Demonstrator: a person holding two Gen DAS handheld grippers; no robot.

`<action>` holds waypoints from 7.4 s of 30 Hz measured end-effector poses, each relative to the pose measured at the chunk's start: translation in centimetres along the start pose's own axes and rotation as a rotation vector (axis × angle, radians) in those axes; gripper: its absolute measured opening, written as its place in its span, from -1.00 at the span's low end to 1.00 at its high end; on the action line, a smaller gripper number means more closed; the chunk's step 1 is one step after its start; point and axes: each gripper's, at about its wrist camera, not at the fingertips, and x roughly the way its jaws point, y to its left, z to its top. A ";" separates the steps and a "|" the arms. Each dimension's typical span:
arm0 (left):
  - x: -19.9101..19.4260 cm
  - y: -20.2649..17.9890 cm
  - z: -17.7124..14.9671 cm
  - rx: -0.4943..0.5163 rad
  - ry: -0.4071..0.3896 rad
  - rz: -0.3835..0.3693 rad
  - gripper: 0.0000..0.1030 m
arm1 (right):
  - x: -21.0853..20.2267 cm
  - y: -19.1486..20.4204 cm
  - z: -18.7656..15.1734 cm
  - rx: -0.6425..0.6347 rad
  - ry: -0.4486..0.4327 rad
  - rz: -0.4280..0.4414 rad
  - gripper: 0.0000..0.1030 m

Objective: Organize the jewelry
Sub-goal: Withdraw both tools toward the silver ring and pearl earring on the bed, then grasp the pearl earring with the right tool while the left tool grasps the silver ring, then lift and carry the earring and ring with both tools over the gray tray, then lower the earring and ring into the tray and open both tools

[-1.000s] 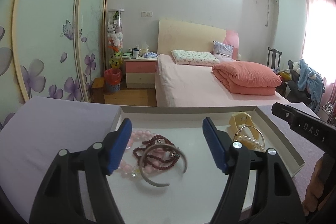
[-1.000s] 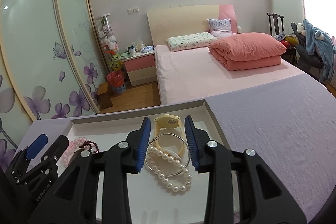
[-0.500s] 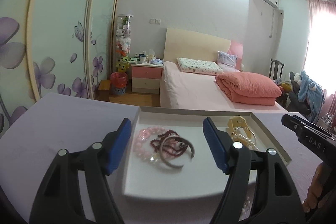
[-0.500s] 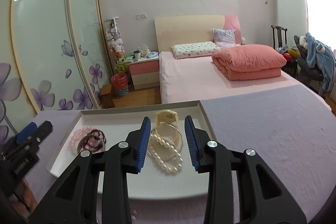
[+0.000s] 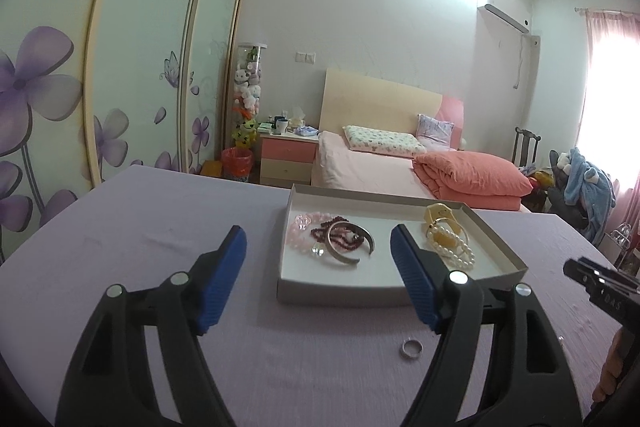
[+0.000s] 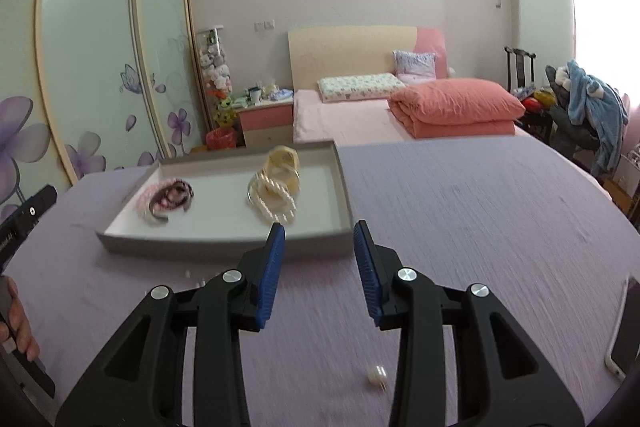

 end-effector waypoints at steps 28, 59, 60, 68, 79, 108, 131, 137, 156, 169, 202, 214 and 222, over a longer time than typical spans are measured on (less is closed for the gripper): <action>-1.3 -1.0 -3.8 0.030 0.192 -0.048 0.53 | 1.6 -4.0 -5.9 0.062 0.330 -0.067 -0.30; 1.5 -3.4 -4.3 0.108 0.309 -0.059 0.54 | 0.1 -3.5 -6.5 -0.002 0.330 -0.069 -0.72; 1.8 -3.7 -4.4 0.119 0.324 -0.063 0.54 | 0.1 -3.5 -6.5 -0.001 0.329 -0.068 -0.72; 5.0 -7.1 -5.9 0.254 0.475 -0.109 0.33 | 0.2 -3.5 -6.5 0.006 0.330 -0.062 -0.72; 8.4 -8.7 -6.4 0.248 0.562 -0.117 -0.02 | 0.2 -3.8 -6.4 0.014 0.335 -0.048 -0.72; 6.1 -4.6 -5.6 0.130 0.520 -0.107 -0.58 | 0.3 -3.2 -6.5 0.015 0.341 -0.030 -0.72; 1.4 -1.4 -5.8 0.082 0.470 -0.082 -0.58 | 0.3 -0.1 -6.5 -0.013 0.349 0.027 -0.72; 0.8 -1.3 -5.5 0.081 0.450 -0.078 -0.58 | -0.2 0.7 -6.1 -0.018 0.319 0.054 -0.72; -0.8 -1.8 -4.4 0.078 0.401 -0.088 -0.58 | -2.5 3.0 -3.9 -0.037 0.209 0.115 -0.72; -2.2 -2.3 -2.4 0.091 0.322 -0.092 -0.58 | -4.2 4.8 -1.1 -0.068 0.070 0.137 -0.72; 4.4 -3.4 6.7 0.091 0.041 -0.112 -0.58 | 0.5 6.8 7.7 -0.085 -0.217 0.160 -0.72; 12.4 -3.7 5.2 0.083 0.099 -0.105 -0.58 | 9.6 6.1 8.0 -0.030 -0.055 0.128 -0.72; 16.2 -3.8 4.4 0.077 0.157 -0.111 -0.58 | 12.5 6.0 7.5 -0.011 0.035 0.118 -0.72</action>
